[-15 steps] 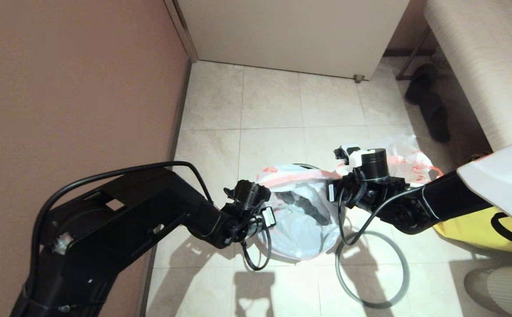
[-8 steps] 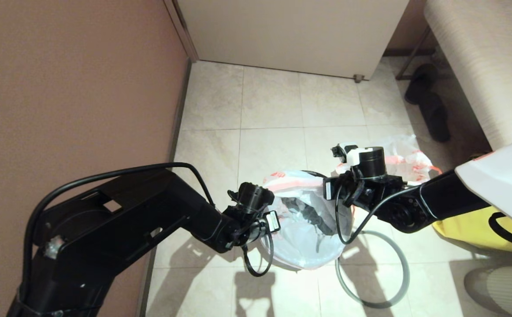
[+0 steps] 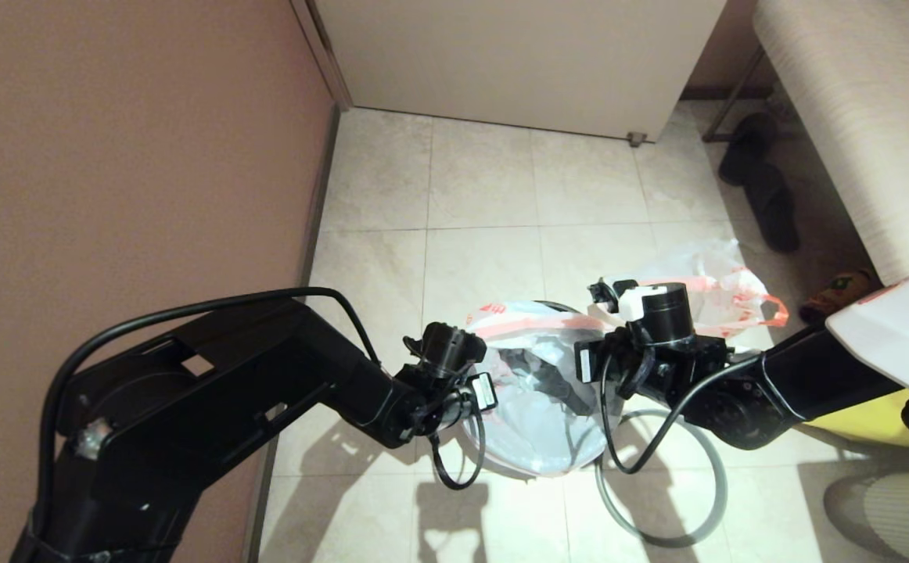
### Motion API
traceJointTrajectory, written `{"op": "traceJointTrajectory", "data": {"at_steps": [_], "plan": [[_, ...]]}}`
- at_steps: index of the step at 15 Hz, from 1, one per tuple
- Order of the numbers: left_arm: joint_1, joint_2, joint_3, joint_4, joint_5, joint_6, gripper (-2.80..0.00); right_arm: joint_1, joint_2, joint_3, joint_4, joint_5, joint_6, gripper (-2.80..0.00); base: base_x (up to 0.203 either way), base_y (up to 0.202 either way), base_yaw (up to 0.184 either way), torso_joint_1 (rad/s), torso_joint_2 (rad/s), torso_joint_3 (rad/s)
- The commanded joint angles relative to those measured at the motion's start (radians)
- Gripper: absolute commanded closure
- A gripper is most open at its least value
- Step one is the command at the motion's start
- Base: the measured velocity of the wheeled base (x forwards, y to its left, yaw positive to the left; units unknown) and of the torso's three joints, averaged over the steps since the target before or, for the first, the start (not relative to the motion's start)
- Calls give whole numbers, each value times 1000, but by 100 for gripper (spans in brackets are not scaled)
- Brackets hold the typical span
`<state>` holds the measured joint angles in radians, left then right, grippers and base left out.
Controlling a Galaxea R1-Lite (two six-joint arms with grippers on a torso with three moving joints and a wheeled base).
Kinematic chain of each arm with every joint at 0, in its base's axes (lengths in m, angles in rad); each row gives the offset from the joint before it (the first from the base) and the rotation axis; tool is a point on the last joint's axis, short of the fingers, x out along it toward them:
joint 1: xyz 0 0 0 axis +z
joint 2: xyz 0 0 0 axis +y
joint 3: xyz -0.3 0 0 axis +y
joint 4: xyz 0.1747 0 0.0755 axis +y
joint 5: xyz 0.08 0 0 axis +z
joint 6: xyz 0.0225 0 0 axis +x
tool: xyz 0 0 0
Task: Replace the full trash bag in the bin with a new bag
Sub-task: Put the new garbage bag on the trash can
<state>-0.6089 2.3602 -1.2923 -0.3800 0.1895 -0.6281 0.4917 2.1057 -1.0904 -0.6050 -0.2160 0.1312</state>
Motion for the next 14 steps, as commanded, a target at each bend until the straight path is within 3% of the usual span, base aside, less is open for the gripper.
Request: {"op": "traceJointTrajectory", "data": {"at_steps": [1, 14], "plan": [[-2, -6, 7, 0, 2, -4, 0, 5, 22, -9, -26, 0, 1, 0, 0, 0, 0, 0, 0, 0], [-8, -26, 30, -2, -19, -5, 0, -62, 107, -203, -25, 24, -5, 0, 0, 0, 0, 0, 0, 0]]}}
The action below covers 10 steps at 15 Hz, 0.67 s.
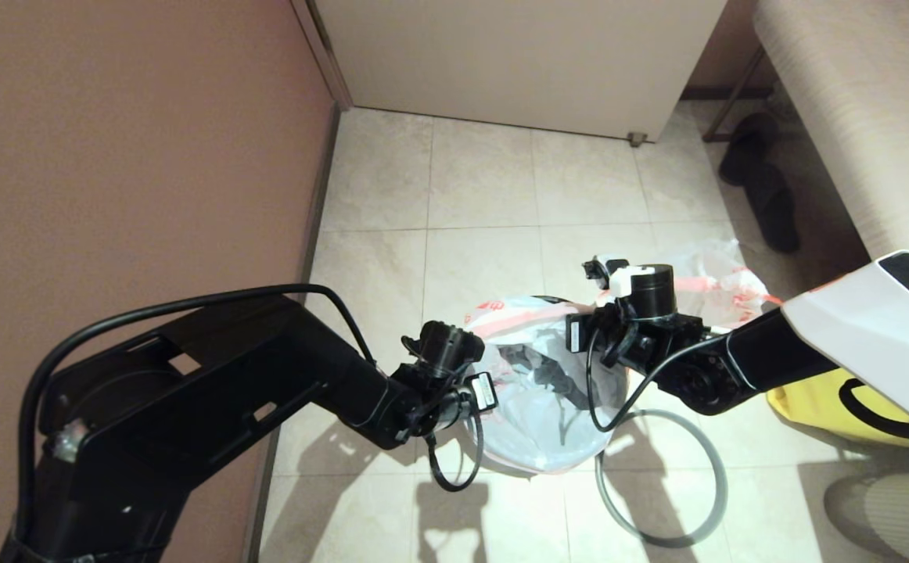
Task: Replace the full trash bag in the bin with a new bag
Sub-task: Put the new garbage bag on the trash can
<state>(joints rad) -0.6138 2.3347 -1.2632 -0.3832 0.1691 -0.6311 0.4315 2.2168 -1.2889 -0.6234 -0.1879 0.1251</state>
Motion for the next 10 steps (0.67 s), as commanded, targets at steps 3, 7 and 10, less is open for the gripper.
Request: {"op": "traceJointTrajectory", "data": {"at_steps": [3, 7, 10], "plan": [[-11, 3, 1, 3, 3, -1, 0, -3, -8, -2, -7, -7, 1, 0, 0, 0, 0, 0, 0, 0], [-12, 6, -2, 3, 3, 0, 0, 21, -32, 41, -10, -8, 4, 0, 0, 0, 0, 0, 0, 0], [-12, 8, -5, 3, 1, 1, 0, 56, -44, 89, -13, -10, 7, 0, 0, 0, 0, 0, 0, 0]]}}
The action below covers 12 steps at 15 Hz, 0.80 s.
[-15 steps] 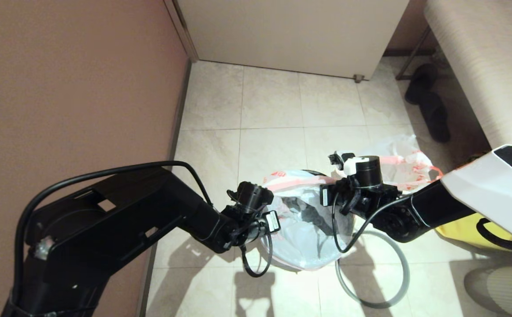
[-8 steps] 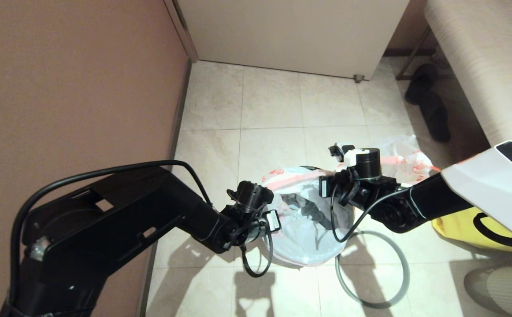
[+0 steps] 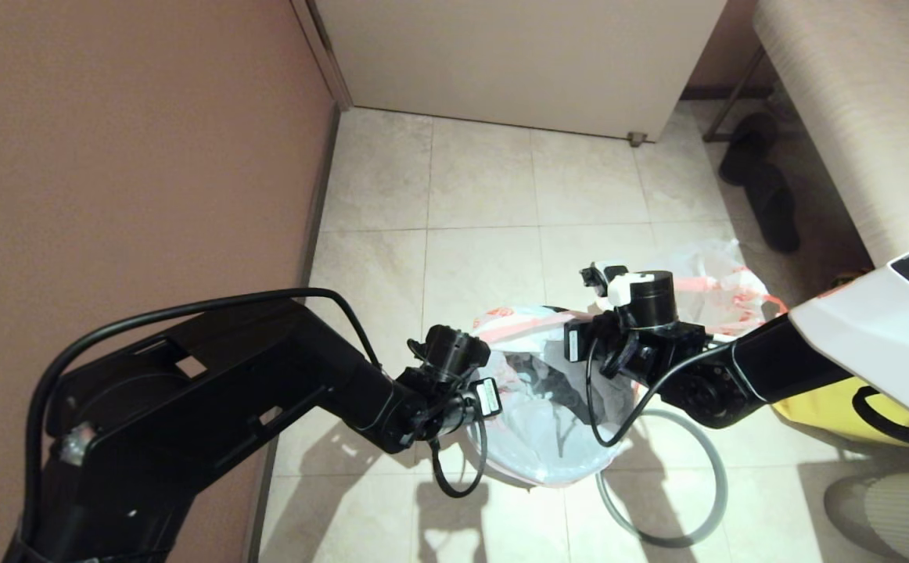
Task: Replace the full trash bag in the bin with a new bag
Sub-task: Put the new garbage bag on the trash can
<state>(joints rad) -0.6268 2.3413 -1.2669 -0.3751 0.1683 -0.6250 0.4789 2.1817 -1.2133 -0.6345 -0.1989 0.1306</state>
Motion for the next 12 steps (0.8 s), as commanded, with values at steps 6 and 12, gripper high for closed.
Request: {"op": "traceJointTrajectory", "data": {"at_steps": [6, 12], "plan": [[1, 1, 0, -5, 2, -5, 0, 5, 5, 8, -47, 0, -2, 0, 0, 0, 0, 0, 0, 0], [-2, 0, 5, -5, 0, -5, 0, -41, 7, -19, -47, 0, -3, 0, 0, 0, 0, 0, 0, 0]]}}
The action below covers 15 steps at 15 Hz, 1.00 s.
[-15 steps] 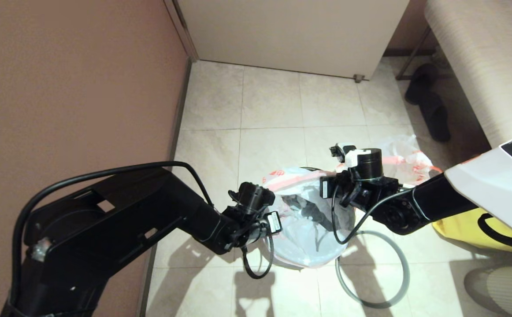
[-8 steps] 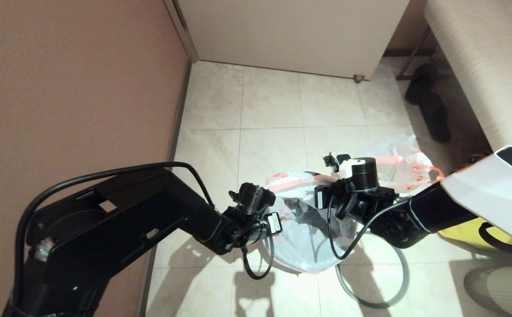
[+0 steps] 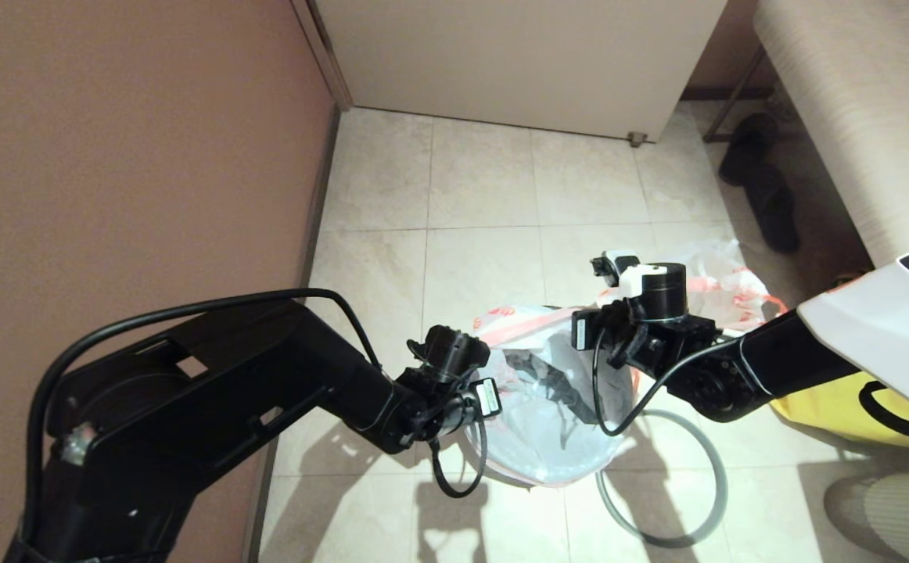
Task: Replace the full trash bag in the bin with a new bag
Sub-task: Put the new garbage bag on the trash can
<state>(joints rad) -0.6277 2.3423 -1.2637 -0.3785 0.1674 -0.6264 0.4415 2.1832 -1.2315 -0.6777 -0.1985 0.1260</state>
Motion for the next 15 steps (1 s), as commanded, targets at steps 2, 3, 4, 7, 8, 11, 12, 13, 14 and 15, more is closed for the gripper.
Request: {"op": "traceJointTrajectory", "data": {"at_steps": [2, 3, 4, 7, 8, 11, 12, 13, 14, 15], "plan": [[-7, -9, 17, -3, -6, -4, 0, -43, 30, -48, -5, 1, 0, 0, 0, 0, 0, 0, 0, 0], [-6, -9, 17, -3, -12, -4, 0, -52, 48, -66, -5, 3, -1, 0, 0, 0, 0, 0, 0, 0], [-9, -9, 18, -3, -11, -4, 0, -54, 64, -79, -4, 4, -7, 0, 0, 0, 0, 0, 0, 0], [-9, -7, 15, -3, -11, -4, 0, -49, 79, -74, -2, 10, -23, 0, 0, 0, 0, 0, 0, 0], [-10, -8, 15, -3, -11, -4, 0, -47, 81, -74, -2, 13, -23, 0, 0, 0, 0, 0, 0, 0], [-21, -8, 17, -3, -11, -3, 0, -19, 75, -77, 27, 25, -23, 0, 0, 0, 0, 0, 0, 0], [-21, -8, 18, -3, -11, -3, 0, -8, 73, -77, 33, 25, -23, 0, 0, 0, 0, 0, 0, 0], [-23, -8, 18, -3, -12, -3, 0, -1, 73, -80, 37, 30, -23, 0, 0, 0, 0, 0, 0, 0], [-24, -9, 20, -3, -13, -3, 0, 2, 61, -83, 48, 43, -23, 0, 0, 0, 0, 0, 0, 0], [-27, -11, 25, -3, -14, -2, 0, 6, 44, -84, 80, 68, -23, 0, 0, 0, 0, 0, 0, 0]]}}
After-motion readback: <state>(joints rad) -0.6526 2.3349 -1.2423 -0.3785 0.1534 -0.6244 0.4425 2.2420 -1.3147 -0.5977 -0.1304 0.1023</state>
